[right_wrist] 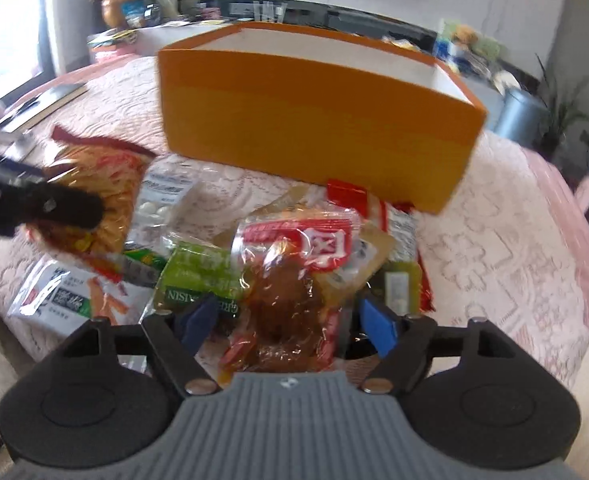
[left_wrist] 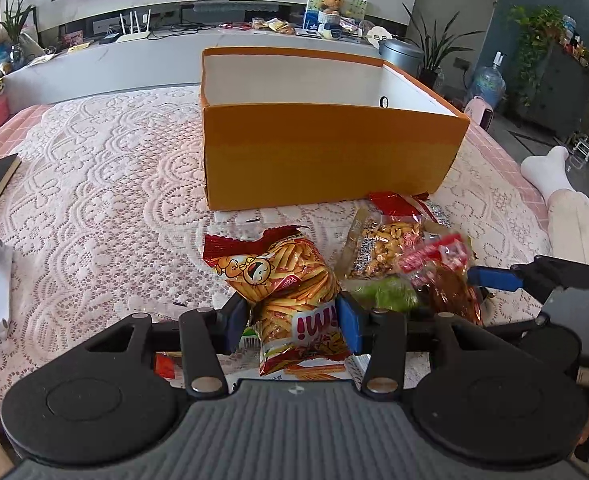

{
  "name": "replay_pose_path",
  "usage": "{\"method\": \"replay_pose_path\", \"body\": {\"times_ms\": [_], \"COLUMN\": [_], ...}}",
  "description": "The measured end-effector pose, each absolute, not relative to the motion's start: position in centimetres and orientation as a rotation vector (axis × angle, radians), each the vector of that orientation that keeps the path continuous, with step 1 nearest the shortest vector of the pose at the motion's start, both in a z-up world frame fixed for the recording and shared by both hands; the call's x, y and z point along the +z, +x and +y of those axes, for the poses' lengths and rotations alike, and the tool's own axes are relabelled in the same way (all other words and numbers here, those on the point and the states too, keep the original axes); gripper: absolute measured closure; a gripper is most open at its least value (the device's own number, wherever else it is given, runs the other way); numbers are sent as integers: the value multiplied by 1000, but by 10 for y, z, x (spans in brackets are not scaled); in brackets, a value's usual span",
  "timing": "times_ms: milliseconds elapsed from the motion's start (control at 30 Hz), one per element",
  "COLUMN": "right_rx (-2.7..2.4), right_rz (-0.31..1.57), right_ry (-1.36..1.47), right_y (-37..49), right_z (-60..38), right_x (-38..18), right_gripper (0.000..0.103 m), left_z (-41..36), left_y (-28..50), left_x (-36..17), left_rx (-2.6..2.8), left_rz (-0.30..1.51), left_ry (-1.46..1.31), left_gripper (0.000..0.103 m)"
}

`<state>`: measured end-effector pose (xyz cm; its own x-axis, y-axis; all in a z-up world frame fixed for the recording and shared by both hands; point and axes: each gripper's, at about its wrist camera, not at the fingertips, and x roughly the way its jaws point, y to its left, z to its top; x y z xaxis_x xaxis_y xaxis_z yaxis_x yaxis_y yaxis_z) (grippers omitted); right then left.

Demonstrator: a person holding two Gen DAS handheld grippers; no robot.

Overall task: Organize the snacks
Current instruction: 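Lift the chip bag with the left tool while the right tool grasps a braised meat pack, then carry both packs into the orange box and open both tools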

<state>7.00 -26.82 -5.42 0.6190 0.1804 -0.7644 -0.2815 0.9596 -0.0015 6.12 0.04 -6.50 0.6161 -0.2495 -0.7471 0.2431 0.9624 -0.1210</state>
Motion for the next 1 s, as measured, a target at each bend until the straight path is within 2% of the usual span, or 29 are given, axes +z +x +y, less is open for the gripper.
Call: {"method": "replay_pose_path", "body": {"times_ms": [33,433,733,1000], "right_rx": [256,213,227,258], "right_rz": [855,825,672,533], "right_ry": [-125,62,79,52], "right_y": [70,65,73,126], "right_z": [-271,-296,-304,-305], "right_x": [-54,-24,40,102], "right_gripper": [40,41,42,42], "left_z": [0,2,-6,-13], "left_y": [61,57,74,118], "left_x": [-65,-55,-15,28], "left_rx": [-280,-274,-302,-303], "left_rz": [863,844,742,654], "left_ry": [-8,-6,78,159], "left_gripper": [49,49,49,50]}}
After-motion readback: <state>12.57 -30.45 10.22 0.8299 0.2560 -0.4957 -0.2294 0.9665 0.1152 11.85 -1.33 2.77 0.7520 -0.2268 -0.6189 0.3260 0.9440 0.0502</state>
